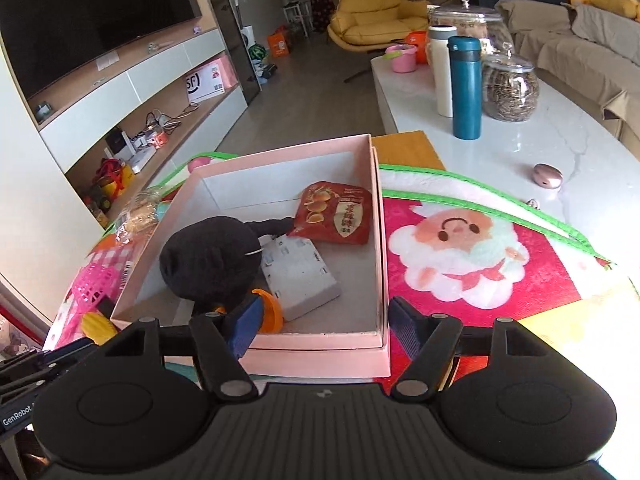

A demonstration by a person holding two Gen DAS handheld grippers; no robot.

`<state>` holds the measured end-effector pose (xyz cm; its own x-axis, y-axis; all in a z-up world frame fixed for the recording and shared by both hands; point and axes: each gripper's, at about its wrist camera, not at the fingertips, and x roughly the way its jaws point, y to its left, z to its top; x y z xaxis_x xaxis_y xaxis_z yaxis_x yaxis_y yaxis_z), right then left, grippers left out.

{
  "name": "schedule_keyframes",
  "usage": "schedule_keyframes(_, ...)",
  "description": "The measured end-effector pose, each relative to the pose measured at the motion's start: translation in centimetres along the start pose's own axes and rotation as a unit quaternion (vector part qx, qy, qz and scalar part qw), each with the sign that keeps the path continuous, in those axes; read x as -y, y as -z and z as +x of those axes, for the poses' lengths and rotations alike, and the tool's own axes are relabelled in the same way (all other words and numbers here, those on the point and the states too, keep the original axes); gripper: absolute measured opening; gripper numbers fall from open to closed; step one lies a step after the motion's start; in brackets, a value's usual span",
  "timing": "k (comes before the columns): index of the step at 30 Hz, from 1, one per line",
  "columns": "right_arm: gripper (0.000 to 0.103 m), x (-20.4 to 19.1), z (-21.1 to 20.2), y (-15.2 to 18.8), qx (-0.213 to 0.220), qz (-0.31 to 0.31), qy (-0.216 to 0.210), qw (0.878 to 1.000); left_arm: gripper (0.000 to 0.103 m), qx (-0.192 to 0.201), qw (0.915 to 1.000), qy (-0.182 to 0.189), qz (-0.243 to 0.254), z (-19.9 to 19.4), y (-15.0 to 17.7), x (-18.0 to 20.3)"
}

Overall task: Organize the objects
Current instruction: 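Drop the red snack bag into the pink box with the right tool, then reach for and grasp the pink mesh basket with the left tool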

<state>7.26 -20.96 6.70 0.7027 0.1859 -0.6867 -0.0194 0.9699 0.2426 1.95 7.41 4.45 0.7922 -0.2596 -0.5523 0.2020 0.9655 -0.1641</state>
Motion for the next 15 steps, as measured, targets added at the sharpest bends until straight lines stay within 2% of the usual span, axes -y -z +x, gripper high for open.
schedule_keyframes(2,0.072,-1.0,-0.4,0.5,0.023,-0.024,0.020,0.999,0.024,0.006,0.9997,-0.019,-0.012,-0.4,-0.2,-1.4)
schedule_keyframes(4,0.087,-2.0,-1.2,1.7,0.058,-0.055,0.058,0.995,0.024,0.007,0.9990,-0.036,-0.025,-0.5,-0.4,-2.8)
schedule_keyframes(6,0.095,-2.6,-2.1,3.2,0.091,-0.082,0.088,0.989,0.024,0.000,0.9986,-0.048,-0.021,-0.2,-0.3,-3.5)
schedule_keyframes(7,0.098,-2.7,-2.4,3.9,0.092,-0.092,0.092,0.987,0.024,-0.007,0.9986,-0.051,-0.016,0.1,-0.2,-3.5)
schedule_keyframes(10,0.099,-2.3,-2.8,5.8,0.074,-0.088,0.093,0.989,0.025,-0.018,0.9987,-0.045,-0.014,1.0,0.2,-3.3)
schedule_keyframes(15,0.099,-1.6,-1.8,8.4,0.012,-0.060,0.089,0.994,0.026,-0.013,0.9935,-0.067,-0.091,2.2,-0.3,-4.0)
